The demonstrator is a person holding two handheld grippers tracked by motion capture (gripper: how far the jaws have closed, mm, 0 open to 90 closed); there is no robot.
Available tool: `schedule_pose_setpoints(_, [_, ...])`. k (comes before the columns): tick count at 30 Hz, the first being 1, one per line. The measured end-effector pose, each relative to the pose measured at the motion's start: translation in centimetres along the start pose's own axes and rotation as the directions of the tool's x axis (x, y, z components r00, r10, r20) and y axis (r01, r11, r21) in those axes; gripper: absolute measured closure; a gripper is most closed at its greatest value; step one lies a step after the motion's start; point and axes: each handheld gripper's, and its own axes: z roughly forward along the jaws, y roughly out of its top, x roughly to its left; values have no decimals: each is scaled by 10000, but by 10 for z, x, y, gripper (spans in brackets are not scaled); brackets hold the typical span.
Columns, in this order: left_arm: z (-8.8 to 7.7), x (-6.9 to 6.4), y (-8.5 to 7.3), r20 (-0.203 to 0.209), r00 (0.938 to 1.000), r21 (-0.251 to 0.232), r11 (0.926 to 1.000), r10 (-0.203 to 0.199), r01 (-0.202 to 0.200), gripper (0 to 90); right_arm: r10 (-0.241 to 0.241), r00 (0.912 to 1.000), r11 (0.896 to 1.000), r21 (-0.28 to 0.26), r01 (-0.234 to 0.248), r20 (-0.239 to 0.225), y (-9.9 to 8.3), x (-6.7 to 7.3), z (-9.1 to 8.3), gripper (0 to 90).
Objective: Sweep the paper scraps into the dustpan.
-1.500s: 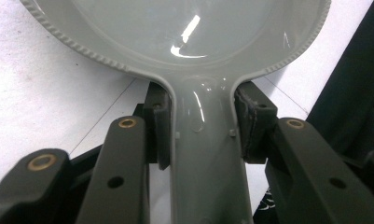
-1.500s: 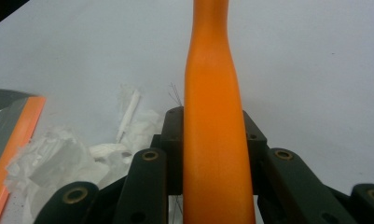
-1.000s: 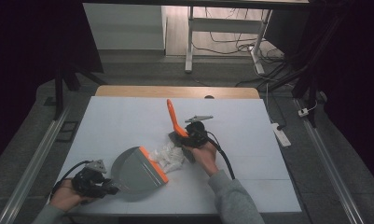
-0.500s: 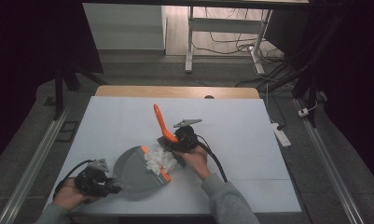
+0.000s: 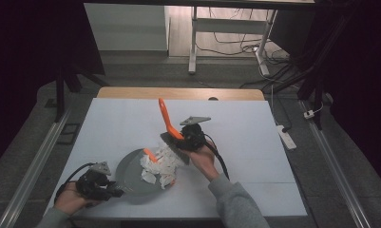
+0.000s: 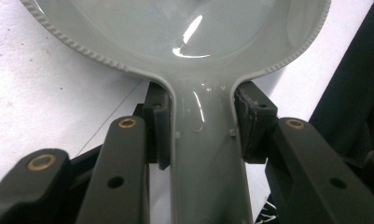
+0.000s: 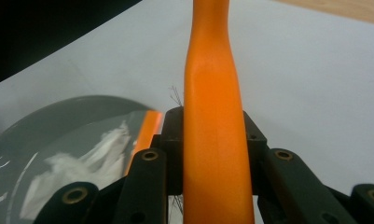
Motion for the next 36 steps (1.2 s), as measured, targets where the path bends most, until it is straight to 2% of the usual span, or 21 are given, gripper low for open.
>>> schedule_pose_setpoints(4, [0,0,-1,21,10000,-17,10000,-10,10,620,165,9993,9998,-154,-161,326,3,-12,-3,707])
schedule_pose_setpoints(9, [0,0,-1,47,10000,-11,10000,1,-1,620,322,9963,9995,-26,-320,795,5,-25,1,707])
schedule_pose_setpoints(16, [1,0,0,85,10000,-13,10000,10,-10,620,518,9937,9986,92,-529,998,3,-36,8,707])
schedule_pose_setpoints(21, [1,-1,1,115,9999,-19,10000,18,-18,620,371,9916,9988,271,-407,1239,4,-37,13,707])
schedule_pose_setpoints(28, [1,-1,1,151,9999,-17,10000,38,-38,620,560,9880,9960,609,-653,1437,6,-45,32,707])
schedule_pose_setpoints(32, [2,0,2,180,9998,-33,10000,51,-50,620,511,9894,9938,913,-638,1358,5,-41,42,707])
schedule_pose_setpoints(36, [2,-1,2,170,9998,-35,10000,62,-61,620,522,9934,9920,1093,-634,1021,5,-31,52,708])
